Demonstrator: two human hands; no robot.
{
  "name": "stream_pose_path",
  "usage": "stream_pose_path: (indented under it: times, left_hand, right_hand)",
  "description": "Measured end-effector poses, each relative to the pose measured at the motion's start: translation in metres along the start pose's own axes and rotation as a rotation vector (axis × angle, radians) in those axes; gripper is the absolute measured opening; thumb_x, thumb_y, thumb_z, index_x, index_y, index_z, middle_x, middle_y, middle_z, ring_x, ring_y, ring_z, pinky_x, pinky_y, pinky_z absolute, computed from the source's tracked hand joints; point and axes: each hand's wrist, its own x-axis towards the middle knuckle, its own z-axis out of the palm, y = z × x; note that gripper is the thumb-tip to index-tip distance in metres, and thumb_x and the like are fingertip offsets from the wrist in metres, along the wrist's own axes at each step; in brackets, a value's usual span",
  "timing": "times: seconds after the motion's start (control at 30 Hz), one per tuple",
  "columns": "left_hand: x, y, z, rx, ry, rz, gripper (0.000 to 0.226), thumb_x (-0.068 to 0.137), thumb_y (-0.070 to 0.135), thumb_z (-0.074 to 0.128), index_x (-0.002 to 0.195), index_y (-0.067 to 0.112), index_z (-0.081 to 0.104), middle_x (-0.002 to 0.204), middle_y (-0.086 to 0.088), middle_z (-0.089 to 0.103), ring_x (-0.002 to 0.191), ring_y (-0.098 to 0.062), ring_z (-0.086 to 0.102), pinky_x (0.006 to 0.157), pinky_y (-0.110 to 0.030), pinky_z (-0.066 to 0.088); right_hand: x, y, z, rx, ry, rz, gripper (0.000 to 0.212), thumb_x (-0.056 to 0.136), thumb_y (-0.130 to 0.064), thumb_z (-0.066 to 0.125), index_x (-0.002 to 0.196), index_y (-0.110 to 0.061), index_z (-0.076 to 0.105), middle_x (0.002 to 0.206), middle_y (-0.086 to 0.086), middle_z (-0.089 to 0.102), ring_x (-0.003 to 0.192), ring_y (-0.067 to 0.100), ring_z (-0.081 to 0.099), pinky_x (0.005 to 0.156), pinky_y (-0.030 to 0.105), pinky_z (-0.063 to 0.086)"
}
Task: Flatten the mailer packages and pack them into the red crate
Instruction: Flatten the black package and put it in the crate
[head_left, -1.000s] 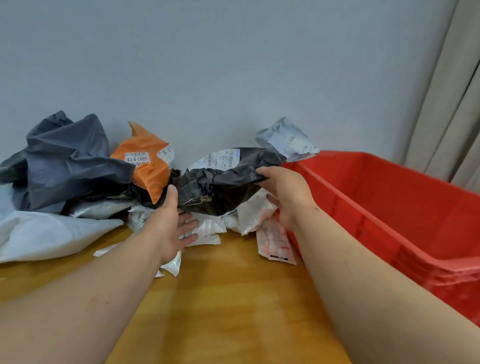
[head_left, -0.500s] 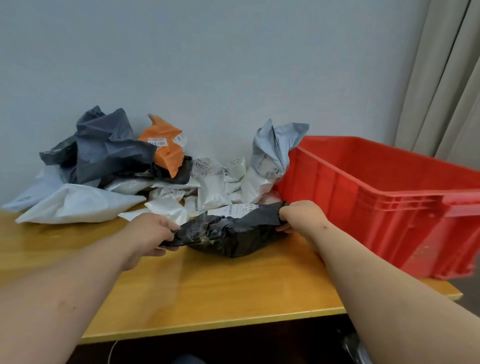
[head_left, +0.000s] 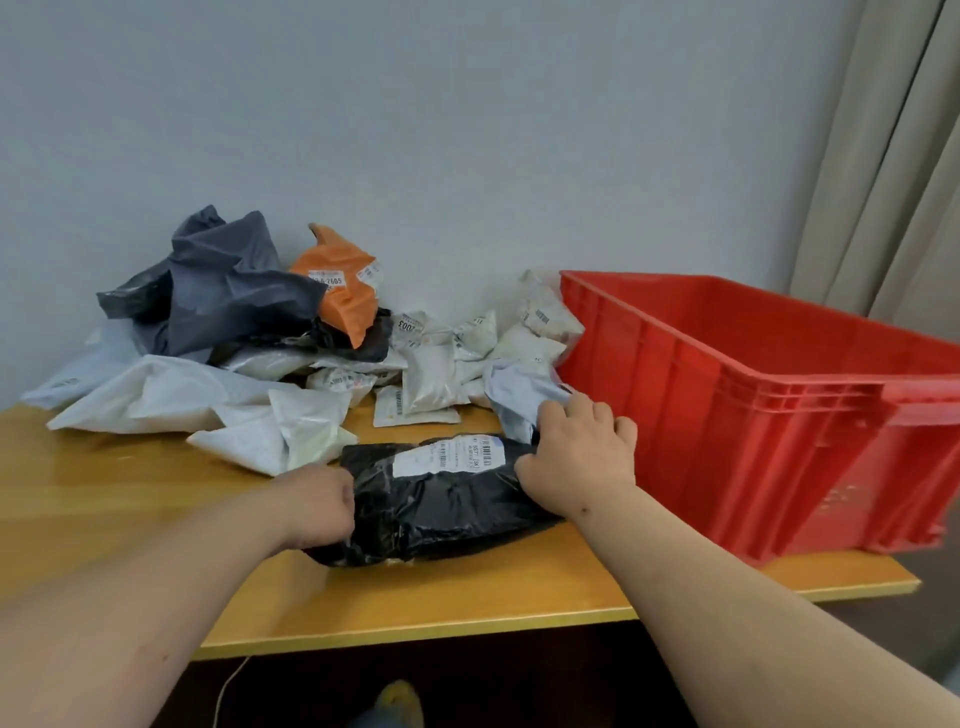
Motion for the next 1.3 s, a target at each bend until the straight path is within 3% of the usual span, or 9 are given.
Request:
stream_pose_path:
  times: [0.17,0.33,0.53,0.67,0.77,0.87,0.97,1.13,1.3]
  left_hand:
    - [0.026,0.005,0.006,-0.126,0.261,0.15,0.044,0.095,0.036,0.053,0.137,0.027,0.044,0.142,-0.003,0.041,0.127,-0.021,0.043,0.103,-0.034,0.039]
    - [0.043,0.019,0.017,0.07,0.011,0.233,0.087,0.086,0.073,0.043,0.154,0.041,0.0,0.164,0.003,-0.009,0.151,-0.028,-0.002,0.122,-0.044,0.008]
    - [0.057,0.017,0.038,0.123,-0.27,0.216,0.123,0.053,0.094,0.048,0.15,0.05,-0.012,0.161,0.009,-0.021,0.15,-0.024,-0.014,0.122,-0.044,0.002]
    - [0.063,0.023,0.038,0.198,-0.275,0.21,0.109,0.071,0.082,0.056,0.151,0.048,-0.01,0.162,0.006,-0.018,0.151,-0.025,-0.01,0.122,-0.045,0.005]
    - [0.066,0.03,0.024,0.257,-0.318,0.207,0.11,0.07,0.082,0.057,0.153,0.044,-0.005,0.164,0.006,-0.011,0.151,-0.027,0.001,0.122,-0.047,0.012]
    - [0.069,0.038,0.016,0.276,-0.255,0.237,0.104,0.073,0.084,0.05,0.155,0.04,0.002,0.164,0.006,-0.006,0.151,-0.027,0.005,0.12,-0.05,0.015]
    - [0.073,0.048,0.013,0.224,-0.142,0.266,0.092,0.08,0.08,0.044,0.155,0.038,0.01,0.164,0.006,0.002,0.15,-0.025,0.01,0.119,-0.05,0.018]
    - [0.084,0.057,0.009,0.153,-0.099,0.279,0.076,0.091,0.066,0.047,0.154,0.036,0.017,0.163,0.007,0.008,0.149,-0.023,0.014,0.12,-0.046,0.02]
    - [0.102,0.056,0.002,0.162,-0.117,0.266,0.073,0.091,0.064,0.048,0.153,0.036,0.023,0.163,0.007,0.012,0.148,-0.021,0.018,0.119,-0.044,0.022]
  right_hand:
    - [0.013,-0.008,0.022,0.069,-0.051,-0.022,0.056,0.086,-0.041,0.05,0.139,-0.025,0.039,0.137,0.003,0.04,0.126,0.031,0.038,0.105,0.047,0.027]
    - [0.03,-0.009,0.035,0.113,-0.218,-0.13,0.063,0.092,-0.051,0.049,0.149,-0.03,0.03,0.157,0.003,0.027,0.14,0.032,0.029,0.111,0.051,0.026]
    - [0.035,-0.003,0.064,0.013,-0.609,-0.198,0.077,0.091,-0.067,0.039,0.156,-0.042,0.005,0.167,-0.003,-0.001,0.152,0.031,0.004,0.121,0.051,0.009]
    - [0.043,-0.001,0.063,-0.029,-0.677,-0.199,0.078,0.091,-0.069,0.04,0.156,-0.041,0.009,0.167,-0.002,0.003,0.151,0.032,0.007,0.121,0.052,0.013]
    - [0.052,-0.005,0.047,-0.02,-0.682,-0.224,0.069,0.092,-0.06,0.048,0.153,-0.032,0.031,0.159,0.003,0.03,0.143,0.031,0.032,0.114,0.049,0.032]
    - [0.055,-0.008,0.033,0.144,-0.247,-0.177,0.04,0.092,-0.038,0.053,0.129,-0.021,0.058,0.129,0.003,0.053,0.12,0.027,0.05,0.096,0.041,0.046]
    - [0.06,-0.003,0.029,0.163,0.255,-0.087,0.028,0.084,-0.021,0.059,0.111,-0.019,0.062,0.119,0.007,0.048,0.11,0.032,0.043,0.089,0.044,0.042]
    - [0.07,0.016,0.024,0.054,-0.152,0.089,0.052,0.089,-0.025,0.052,0.138,-0.044,0.047,0.161,0.003,0.002,0.14,0.033,0.014,0.109,0.048,0.025]
    - [0.089,0.012,0.018,0.066,-0.166,0.055,0.045,0.09,-0.015,0.048,0.134,-0.02,0.048,0.151,0.001,0.03,0.133,0.028,0.03,0.099,0.042,0.033]
